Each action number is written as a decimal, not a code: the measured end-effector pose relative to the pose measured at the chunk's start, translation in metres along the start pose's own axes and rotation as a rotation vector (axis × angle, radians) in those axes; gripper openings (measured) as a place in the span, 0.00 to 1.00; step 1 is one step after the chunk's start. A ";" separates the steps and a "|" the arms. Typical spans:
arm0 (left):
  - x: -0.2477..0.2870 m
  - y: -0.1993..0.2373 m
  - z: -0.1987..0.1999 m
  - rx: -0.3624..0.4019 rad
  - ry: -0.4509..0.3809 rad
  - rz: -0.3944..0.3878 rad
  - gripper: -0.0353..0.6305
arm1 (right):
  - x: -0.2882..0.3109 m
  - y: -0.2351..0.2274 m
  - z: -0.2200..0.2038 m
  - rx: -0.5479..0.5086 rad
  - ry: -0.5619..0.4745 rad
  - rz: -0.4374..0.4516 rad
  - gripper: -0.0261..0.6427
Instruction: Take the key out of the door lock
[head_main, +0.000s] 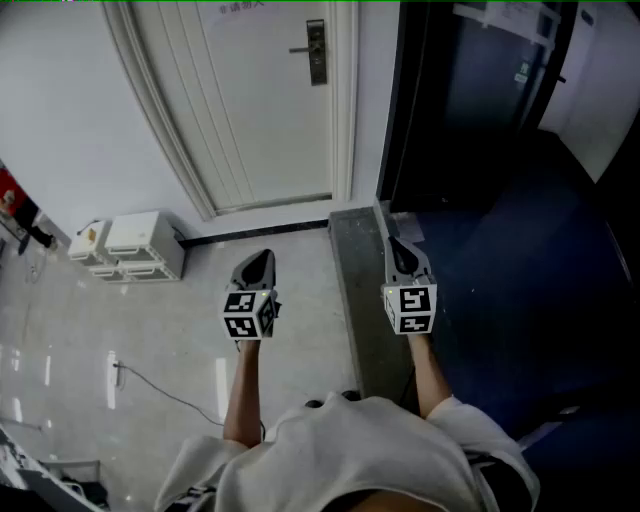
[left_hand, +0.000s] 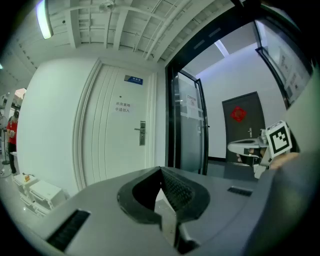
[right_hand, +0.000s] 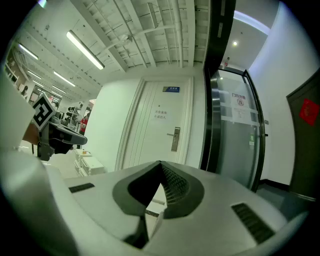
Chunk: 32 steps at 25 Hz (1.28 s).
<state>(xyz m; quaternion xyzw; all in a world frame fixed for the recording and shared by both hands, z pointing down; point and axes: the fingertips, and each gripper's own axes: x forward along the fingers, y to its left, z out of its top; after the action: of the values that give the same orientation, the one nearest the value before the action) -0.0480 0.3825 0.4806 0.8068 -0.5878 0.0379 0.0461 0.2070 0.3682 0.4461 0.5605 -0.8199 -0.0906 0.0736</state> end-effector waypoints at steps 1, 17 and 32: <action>-0.001 0.000 -0.001 -0.002 -0.002 0.003 0.08 | -0.001 0.000 -0.001 0.001 -0.001 0.000 0.07; 0.009 -0.012 -0.005 -0.003 0.003 0.015 0.08 | 0.001 -0.010 -0.012 0.005 -0.007 0.004 0.07; 0.047 -0.047 -0.003 0.020 0.017 0.029 0.08 | 0.026 -0.048 -0.020 -0.008 -0.008 0.064 0.07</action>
<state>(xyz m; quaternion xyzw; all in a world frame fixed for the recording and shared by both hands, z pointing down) 0.0111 0.3522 0.4874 0.7983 -0.5986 0.0512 0.0423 0.2455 0.3260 0.4548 0.5335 -0.8372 -0.0937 0.0752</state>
